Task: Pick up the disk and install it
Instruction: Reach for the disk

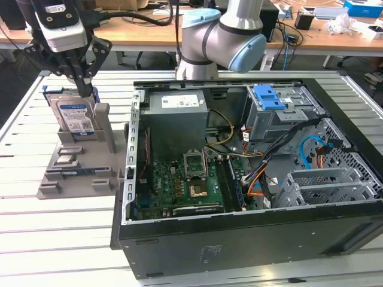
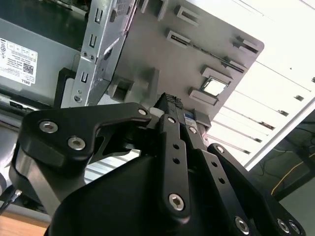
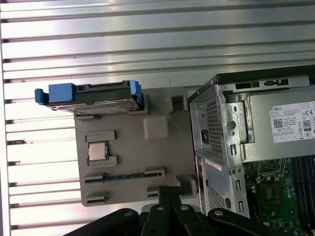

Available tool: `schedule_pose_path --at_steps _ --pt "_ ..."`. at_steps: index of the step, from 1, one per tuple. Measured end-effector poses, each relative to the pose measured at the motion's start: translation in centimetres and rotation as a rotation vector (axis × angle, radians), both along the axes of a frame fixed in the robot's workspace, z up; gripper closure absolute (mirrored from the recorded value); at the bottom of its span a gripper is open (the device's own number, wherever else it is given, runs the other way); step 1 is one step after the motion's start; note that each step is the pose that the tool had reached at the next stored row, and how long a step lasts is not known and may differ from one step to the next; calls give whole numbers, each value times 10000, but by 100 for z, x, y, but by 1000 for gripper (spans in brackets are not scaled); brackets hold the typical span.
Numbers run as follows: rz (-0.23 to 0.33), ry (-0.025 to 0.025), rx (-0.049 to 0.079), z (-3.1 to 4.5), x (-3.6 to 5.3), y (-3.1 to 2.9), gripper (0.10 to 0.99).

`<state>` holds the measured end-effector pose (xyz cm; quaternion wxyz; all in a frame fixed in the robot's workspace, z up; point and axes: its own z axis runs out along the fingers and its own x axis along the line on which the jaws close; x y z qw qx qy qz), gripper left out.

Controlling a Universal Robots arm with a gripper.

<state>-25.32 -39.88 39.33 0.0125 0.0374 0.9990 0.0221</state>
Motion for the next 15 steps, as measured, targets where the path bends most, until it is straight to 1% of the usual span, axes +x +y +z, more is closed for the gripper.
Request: schedule_pose_path --at_steps 15 --pt "-1 0 0 0 -299 0 980"
